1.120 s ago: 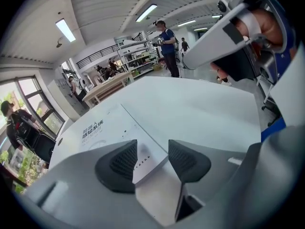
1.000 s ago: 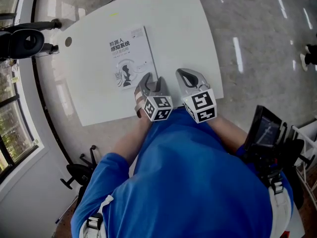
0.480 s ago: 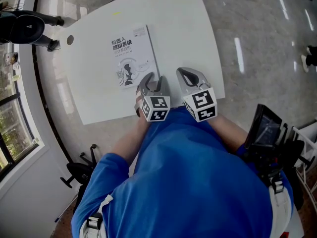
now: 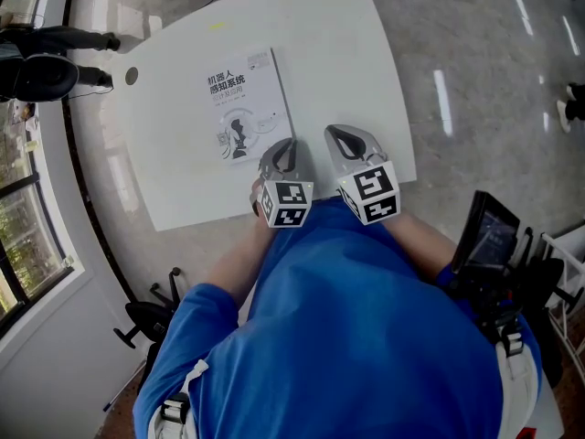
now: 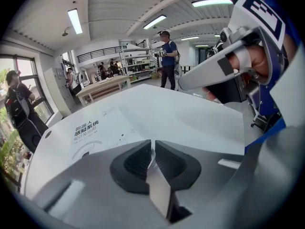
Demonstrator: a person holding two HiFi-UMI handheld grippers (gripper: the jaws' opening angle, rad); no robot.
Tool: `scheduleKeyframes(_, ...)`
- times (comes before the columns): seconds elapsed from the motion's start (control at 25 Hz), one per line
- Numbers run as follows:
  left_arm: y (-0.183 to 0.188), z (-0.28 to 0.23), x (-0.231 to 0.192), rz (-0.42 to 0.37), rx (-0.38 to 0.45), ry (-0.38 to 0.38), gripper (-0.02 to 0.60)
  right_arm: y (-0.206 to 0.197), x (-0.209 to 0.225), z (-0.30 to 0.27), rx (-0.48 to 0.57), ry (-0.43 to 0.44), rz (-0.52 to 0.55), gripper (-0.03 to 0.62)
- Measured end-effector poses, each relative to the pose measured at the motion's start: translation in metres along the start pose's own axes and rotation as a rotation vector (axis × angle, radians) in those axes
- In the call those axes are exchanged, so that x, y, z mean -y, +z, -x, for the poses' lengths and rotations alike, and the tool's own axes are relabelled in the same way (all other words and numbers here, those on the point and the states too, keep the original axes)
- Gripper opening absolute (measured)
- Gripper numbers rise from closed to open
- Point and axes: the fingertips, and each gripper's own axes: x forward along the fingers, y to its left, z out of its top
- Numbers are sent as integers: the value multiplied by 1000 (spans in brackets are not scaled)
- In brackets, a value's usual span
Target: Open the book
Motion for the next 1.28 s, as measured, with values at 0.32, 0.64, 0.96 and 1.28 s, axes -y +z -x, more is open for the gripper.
scheduleKeyframes(0.32,1,0,-2,28,8,-24,12,0,1,-1,1,0,2,3)
scheduleKeyframes(0.64,7,11,-8,98,49,-36,11,-9,-6,-6,-27,24,14,3)
scheduleKeyframes(0.96,18,27,-17,169,111,-32,9,-10,-17,-10,-32,64,24,3)
scheduleKeyframes(1.28,26,37,-37,256,161,-54,8,-12,-22,-26,-61,93,45,3)
